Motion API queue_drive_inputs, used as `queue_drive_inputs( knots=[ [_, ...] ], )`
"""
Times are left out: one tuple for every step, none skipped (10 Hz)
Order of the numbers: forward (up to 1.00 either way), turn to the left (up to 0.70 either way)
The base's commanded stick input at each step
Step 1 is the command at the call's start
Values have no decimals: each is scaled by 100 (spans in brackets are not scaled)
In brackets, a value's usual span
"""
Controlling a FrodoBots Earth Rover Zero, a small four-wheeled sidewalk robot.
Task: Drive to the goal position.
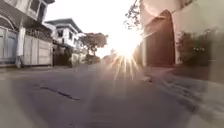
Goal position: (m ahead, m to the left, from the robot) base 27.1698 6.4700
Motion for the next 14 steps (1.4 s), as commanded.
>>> queue_drive_inputs(
  knots=[
    [100, 0],
    [100, 6],
    [100, 25],
    [100, 26],
    [100, 0],
    [100, 0],
    [100, 0],
    [100, 0],
    [100, 0],
    [100, 0],
    [100, 0],
    [100, 0],
    [100, 0],
    [100, 0]
  ],
)
